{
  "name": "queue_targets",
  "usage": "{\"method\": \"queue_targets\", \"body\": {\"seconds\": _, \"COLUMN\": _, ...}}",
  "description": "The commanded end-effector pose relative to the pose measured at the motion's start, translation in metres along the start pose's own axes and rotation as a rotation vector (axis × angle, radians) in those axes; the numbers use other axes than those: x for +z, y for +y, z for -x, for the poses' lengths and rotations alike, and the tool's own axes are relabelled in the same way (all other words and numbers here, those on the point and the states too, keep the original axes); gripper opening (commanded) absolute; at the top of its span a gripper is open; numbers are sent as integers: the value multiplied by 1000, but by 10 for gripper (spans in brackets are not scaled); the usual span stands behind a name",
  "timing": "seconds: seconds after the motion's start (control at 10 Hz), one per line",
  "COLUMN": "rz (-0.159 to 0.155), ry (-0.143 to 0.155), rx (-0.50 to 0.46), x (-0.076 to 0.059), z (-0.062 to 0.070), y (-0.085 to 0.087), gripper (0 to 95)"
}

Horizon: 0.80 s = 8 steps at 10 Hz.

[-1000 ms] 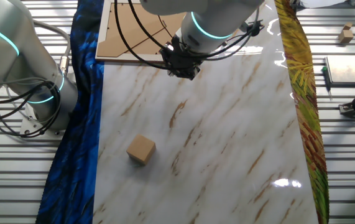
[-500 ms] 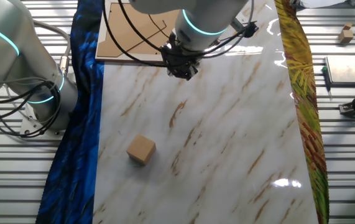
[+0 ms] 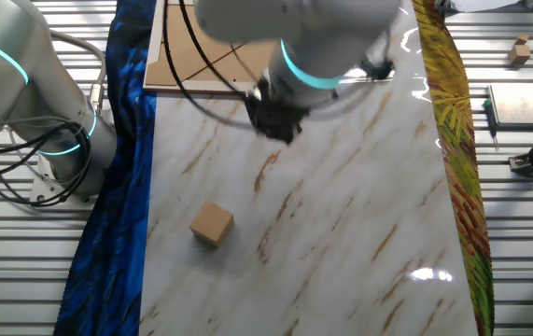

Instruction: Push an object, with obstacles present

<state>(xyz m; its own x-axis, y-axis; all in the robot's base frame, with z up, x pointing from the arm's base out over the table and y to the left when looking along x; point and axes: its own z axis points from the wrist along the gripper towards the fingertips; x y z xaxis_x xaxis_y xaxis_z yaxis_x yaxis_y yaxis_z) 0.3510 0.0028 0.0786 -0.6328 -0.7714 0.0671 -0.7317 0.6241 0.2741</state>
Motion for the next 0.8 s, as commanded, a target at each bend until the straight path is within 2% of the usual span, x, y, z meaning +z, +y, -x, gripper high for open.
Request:
{"method": "queue_targets", "body": {"seconds": 0.1, "rz": -3, "ry": 1, "rx": -20, "x": 1, "z": -15, "y": -12, "gripper": 0}}
{"method": "queue_targets", "body": {"seconds": 0.2, "rz": -3, "ry": 0, "rx": -37, "x": 0, "z": -29, "y": -21, "gripper": 0}}
{"method": "queue_targets", "body": {"seconds": 0.4, "rz": -4, "ry": 1, "rx": -64, "x": -1, "z": -46, "y": -33, "gripper": 0}}
{"method": "queue_targets", "body": {"seconds": 0.6, "rz": -4, "ry": 1, "rx": -76, "x": -1, "z": -51, "y": -36, "gripper": 0}}
{"method": "queue_targets", "body": {"seconds": 0.8, "rz": -4, "ry": -1, "rx": -65, "x": -1, "z": -50, "y": -35, "gripper": 0}}
